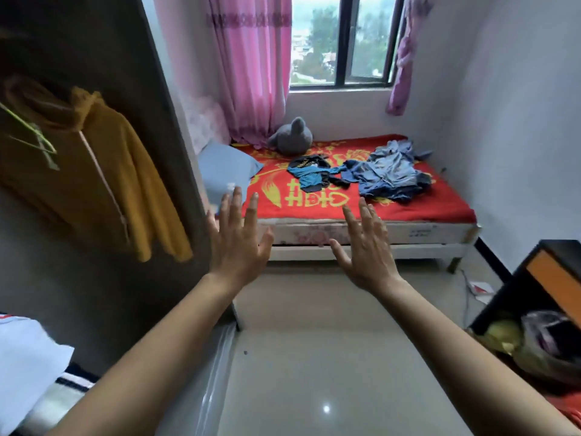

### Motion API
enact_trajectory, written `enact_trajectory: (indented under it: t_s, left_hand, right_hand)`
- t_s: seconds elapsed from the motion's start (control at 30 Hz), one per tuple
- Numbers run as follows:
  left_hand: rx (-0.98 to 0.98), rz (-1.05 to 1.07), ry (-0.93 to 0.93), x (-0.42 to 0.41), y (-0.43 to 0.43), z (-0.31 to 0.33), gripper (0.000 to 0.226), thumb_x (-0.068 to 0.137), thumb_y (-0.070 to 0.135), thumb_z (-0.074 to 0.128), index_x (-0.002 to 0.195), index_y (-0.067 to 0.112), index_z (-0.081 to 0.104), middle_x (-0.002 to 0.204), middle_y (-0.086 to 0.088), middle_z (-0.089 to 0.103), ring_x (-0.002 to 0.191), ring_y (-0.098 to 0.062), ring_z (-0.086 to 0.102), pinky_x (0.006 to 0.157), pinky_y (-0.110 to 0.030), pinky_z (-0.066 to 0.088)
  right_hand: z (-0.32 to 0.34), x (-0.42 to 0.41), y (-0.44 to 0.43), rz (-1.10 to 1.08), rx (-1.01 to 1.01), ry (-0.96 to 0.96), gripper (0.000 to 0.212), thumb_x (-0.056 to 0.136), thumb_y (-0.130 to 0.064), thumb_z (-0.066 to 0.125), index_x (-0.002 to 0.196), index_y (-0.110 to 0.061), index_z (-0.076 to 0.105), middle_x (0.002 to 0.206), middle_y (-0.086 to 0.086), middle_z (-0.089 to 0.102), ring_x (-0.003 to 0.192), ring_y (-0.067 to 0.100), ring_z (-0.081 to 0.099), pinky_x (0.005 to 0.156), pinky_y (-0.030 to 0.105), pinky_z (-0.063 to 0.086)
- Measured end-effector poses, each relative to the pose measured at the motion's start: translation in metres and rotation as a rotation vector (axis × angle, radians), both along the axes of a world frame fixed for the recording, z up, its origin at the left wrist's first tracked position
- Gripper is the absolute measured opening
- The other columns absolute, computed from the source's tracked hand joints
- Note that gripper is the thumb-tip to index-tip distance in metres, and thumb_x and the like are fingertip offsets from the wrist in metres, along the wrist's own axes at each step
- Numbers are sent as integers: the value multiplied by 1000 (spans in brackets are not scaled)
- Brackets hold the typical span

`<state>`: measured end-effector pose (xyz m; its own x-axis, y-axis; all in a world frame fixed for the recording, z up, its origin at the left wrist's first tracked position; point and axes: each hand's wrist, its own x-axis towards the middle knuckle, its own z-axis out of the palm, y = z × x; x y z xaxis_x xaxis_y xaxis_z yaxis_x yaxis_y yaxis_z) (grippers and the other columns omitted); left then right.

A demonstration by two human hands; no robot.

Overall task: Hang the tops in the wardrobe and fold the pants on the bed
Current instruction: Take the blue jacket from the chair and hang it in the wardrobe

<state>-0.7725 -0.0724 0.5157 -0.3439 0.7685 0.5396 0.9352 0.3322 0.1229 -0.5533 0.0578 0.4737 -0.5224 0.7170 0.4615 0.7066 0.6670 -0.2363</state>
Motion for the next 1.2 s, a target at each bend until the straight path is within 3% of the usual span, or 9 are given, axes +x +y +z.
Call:
enact_trajectory:
  t_s: [0.2,0.37,0.53,0.73,0.83,1.2]
  left_hand:
    - [-105,-289,16,196,26,-41,69,92,52,39,150,16,30,160,-16,16,147,-36,15,111,-66,17]
    - [-258,-506,39,348,29,-71,74,94,57,41,153,18,22,161,-16,5,149,-34,1,115,-64,9]
    - [-408,-705,109,451,17,-98,76,95,61,31,156,20,12,163,-13,-4,150,-31,-7,117,-61,2]
    - [-484,-957,163,517,-4,-112,74,97,63,21,156,24,1,163,-12,-11,149,-29,-16,118,-59,-2]
    - [-501,-1060,197,526,-1,-122,73,97,63,19,157,26,-1,163,-11,-11,149,-29,-16,118,-59,-3]
    - [-677,-1120,109,536,5,-197,70,99,61,21,157,25,3,163,-10,-8,150,-28,-11,119,-57,3]
  right_hand:
    - [-38,230,-38,-303,-23,-27,83,91,-47,58,158,-21,16,164,16,0,149,41,7,116,59,13]
    - [-71,396,-110,-575,-157,-59,86,91,-51,52,158,-22,8,165,15,-4,150,38,2,119,58,7]
    - [-100,504,-200,-855,-302,-112,88,88,-60,40,159,-21,6,164,15,-6,151,38,2,121,56,8]
    - [-118,557,-278,-1143,-364,-118,90,91,-55,52,158,-20,3,164,14,-7,151,37,1,120,52,10]
    - [-124,559,-294,-1224,-442,-127,89,94,-53,49,158,-22,-5,164,13,-14,151,37,-2,122,50,10]
    - [-178,538,-292,-1158,-687,-240,89,96,-44,49,156,-21,-13,162,16,-17,151,37,-3,121,46,6]
